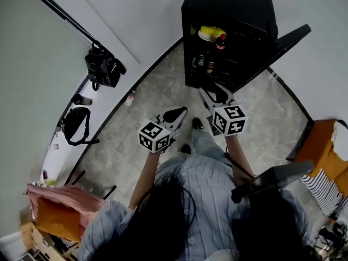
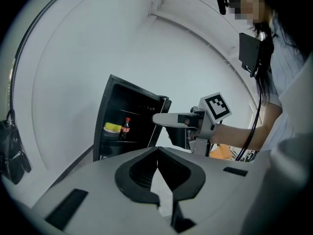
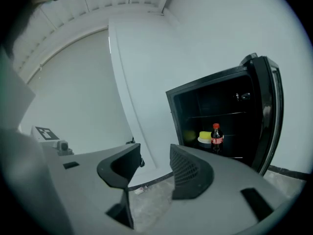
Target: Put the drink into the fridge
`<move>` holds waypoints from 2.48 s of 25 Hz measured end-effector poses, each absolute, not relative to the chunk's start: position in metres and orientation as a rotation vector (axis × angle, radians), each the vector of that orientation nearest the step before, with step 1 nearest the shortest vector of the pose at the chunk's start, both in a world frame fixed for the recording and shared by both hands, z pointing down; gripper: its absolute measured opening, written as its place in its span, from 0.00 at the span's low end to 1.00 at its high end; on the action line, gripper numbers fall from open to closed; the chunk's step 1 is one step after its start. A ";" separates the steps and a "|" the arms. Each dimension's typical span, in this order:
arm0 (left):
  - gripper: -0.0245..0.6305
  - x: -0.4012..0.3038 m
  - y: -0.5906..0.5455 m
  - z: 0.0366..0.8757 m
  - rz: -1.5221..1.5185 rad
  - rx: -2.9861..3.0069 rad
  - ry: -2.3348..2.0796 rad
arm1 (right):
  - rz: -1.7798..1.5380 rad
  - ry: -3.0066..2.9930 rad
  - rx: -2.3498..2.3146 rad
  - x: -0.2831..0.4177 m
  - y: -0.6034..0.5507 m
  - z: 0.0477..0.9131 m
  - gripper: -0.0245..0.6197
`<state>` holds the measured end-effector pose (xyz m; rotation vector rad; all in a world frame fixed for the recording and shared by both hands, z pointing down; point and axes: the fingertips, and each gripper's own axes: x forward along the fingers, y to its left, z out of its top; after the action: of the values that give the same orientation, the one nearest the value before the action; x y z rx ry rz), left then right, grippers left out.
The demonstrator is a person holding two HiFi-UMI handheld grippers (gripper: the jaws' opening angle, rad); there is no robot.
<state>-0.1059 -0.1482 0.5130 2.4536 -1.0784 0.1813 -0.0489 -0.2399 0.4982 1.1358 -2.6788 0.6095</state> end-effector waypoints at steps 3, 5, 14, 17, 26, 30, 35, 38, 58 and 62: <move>0.05 -0.110 -0.122 0.515 0.183 2.458 -1.069 | 0.616 -2.691 1.153 -0.052 -0.205 0.493 0.31; 0.05 -0.111 -0.104 0.518 0.184 2.463 -1.057 | 0.622 -2.687 1.172 -0.051 -0.182 0.495 0.29; 0.05 -0.090 -0.049 0.520 0.148 2.486 -0.969 | 0.627 -2.632 1.222 -0.030 -0.104 0.505 0.24; 0.05 -0.077 -0.041 0.521 0.141 2.500 -0.939 | 0.624 -2.616 1.246 -0.018 -0.090 0.506 0.24; 0.05 -0.041 -0.023 0.510 0.135 2.520 -0.918 | 0.641 -2.590 1.255 0.019 -0.058 0.504 0.24; 0.05 -0.023 -0.014 0.501 0.094 2.514 -0.966 | 0.594 -2.622 1.221 0.038 -0.037 0.494 0.24; 0.05 0.007 0.011 0.503 0.055 2.483 -1.022 | 0.546 -2.657 1.151 0.071 -0.004 0.491 0.24; 0.05 0.027 0.035 0.506 0.062 2.464 -1.042 | 0.554 -2.661 1.113 0.091 0.018 0.494 0.23; 0.05 0.056 0.153 0.496 0.093 2.453 -1.162 | 0.510 -2.744 0.965 0.118 0.123 0.486 0.13; 0.05 0.054 0.158 0.497 0.088 2.449 -1.177 | 0.489 -2.740 0.951 0.118 0.129 0.487 0.13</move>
<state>0.0542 0.1579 0.4970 2.4493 -1.1766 0.0878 0.1177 0.1291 0.4871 0.9513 -2.7403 0.4894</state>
